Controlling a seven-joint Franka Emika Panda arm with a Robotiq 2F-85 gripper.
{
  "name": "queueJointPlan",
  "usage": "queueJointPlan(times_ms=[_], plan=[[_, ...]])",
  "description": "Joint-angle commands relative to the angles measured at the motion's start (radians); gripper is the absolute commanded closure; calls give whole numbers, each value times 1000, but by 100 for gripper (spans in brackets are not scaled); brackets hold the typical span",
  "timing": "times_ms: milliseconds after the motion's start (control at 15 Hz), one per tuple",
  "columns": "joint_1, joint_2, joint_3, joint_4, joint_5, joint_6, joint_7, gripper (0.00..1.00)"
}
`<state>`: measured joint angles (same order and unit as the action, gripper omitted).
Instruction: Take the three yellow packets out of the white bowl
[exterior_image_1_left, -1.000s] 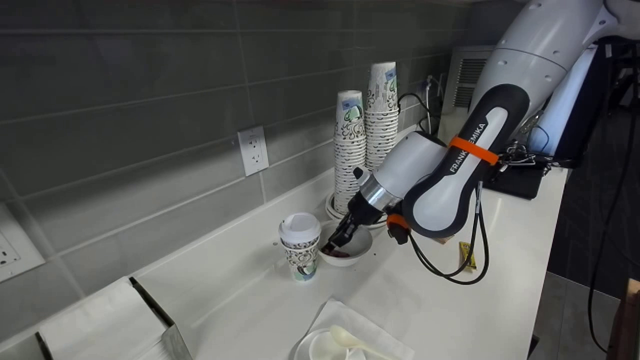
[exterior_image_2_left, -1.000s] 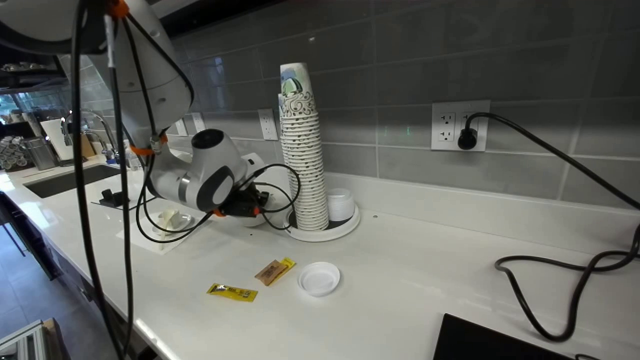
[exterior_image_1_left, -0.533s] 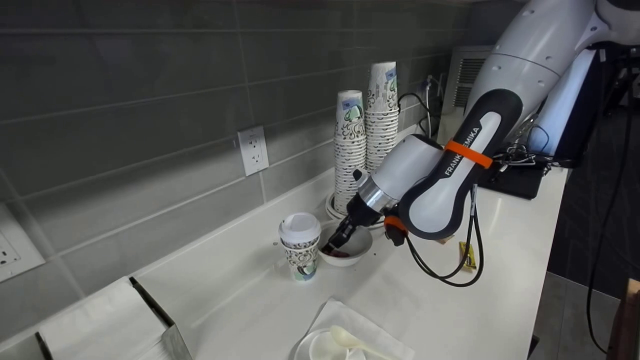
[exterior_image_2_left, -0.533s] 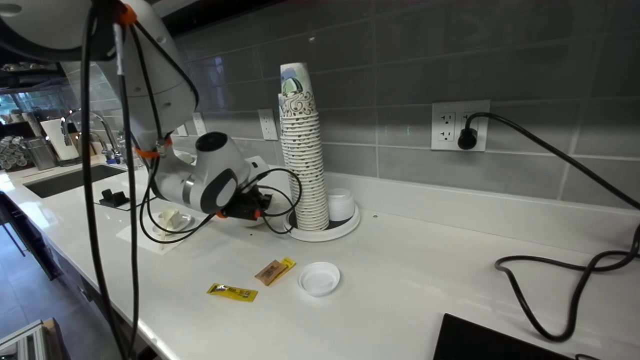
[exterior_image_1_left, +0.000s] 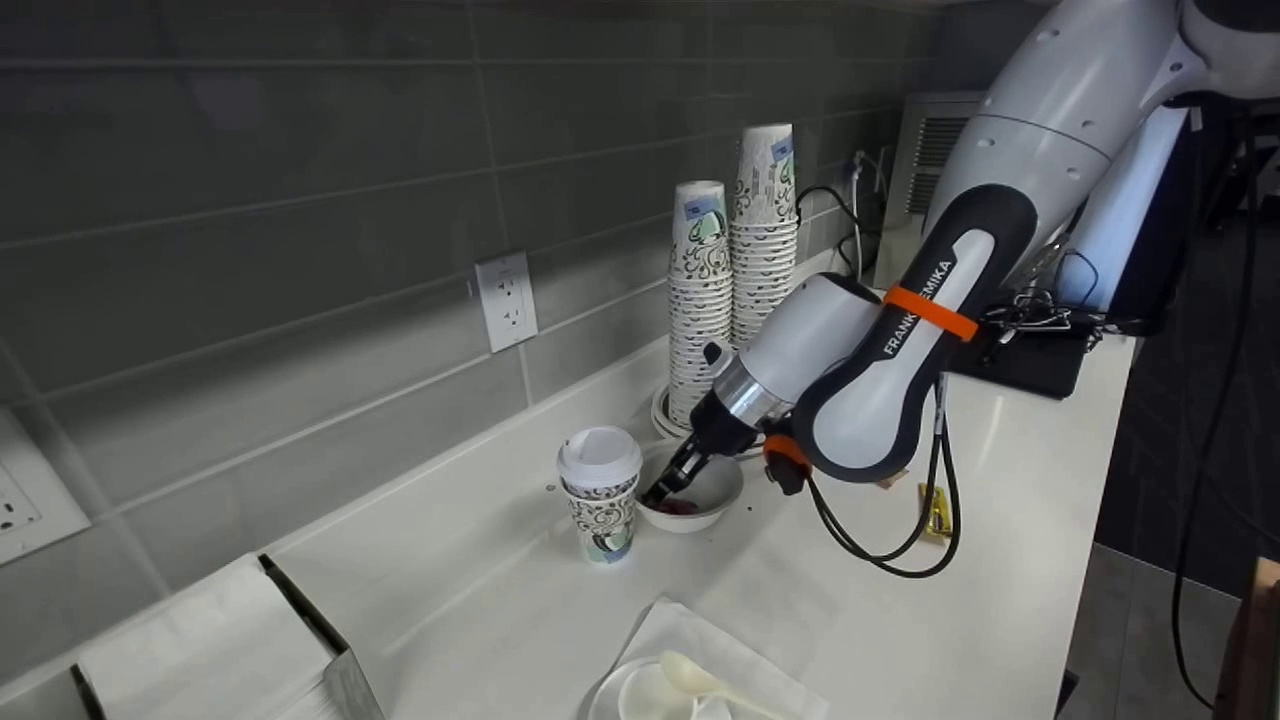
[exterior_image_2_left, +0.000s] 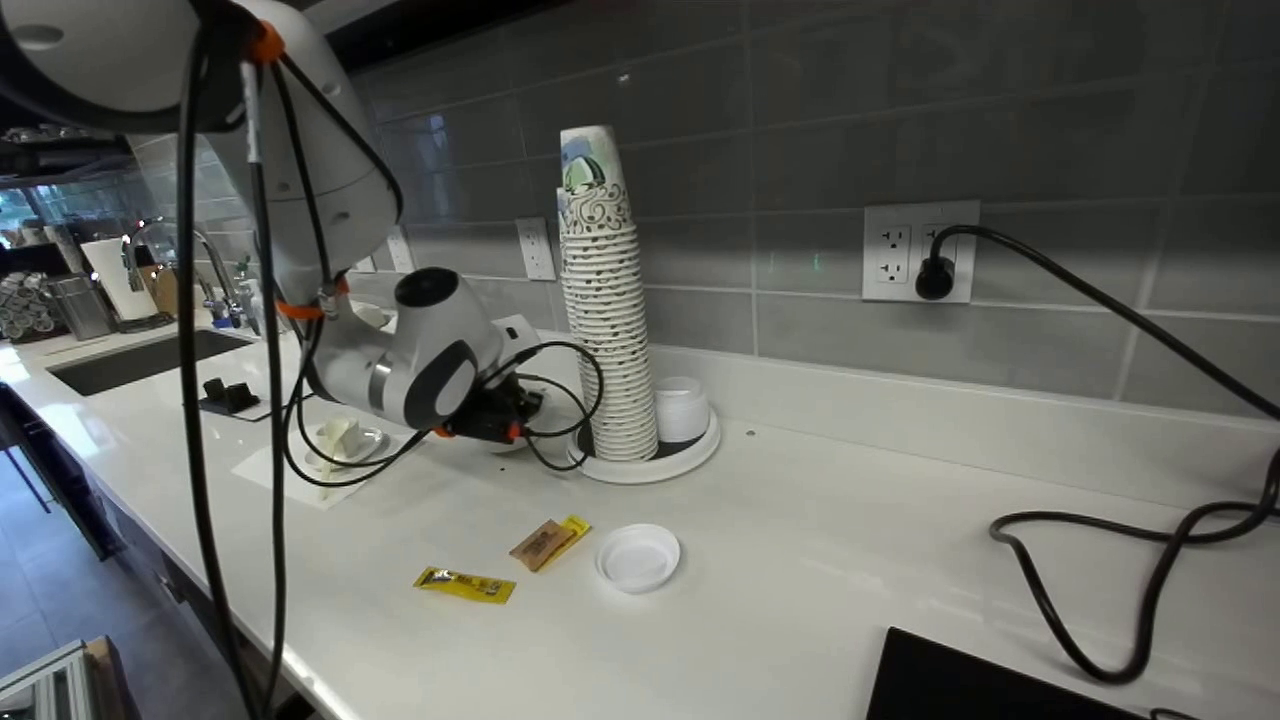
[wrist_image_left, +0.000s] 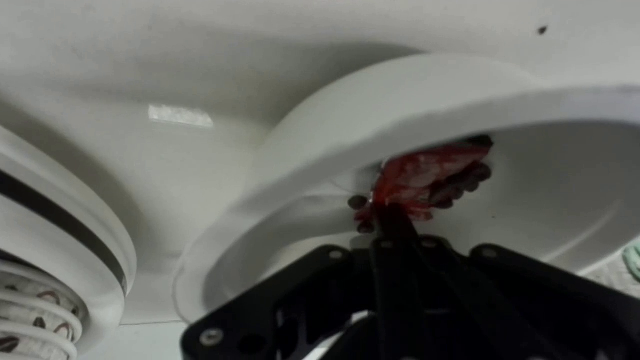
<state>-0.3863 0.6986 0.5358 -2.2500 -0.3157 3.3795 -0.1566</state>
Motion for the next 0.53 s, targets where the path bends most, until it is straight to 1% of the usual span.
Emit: queueJointPlan(times_ms=[0,467], plan=[[36,6,-28,20,2,8,26,100],[141,-112,-105,-24,67,-22,84,100]])
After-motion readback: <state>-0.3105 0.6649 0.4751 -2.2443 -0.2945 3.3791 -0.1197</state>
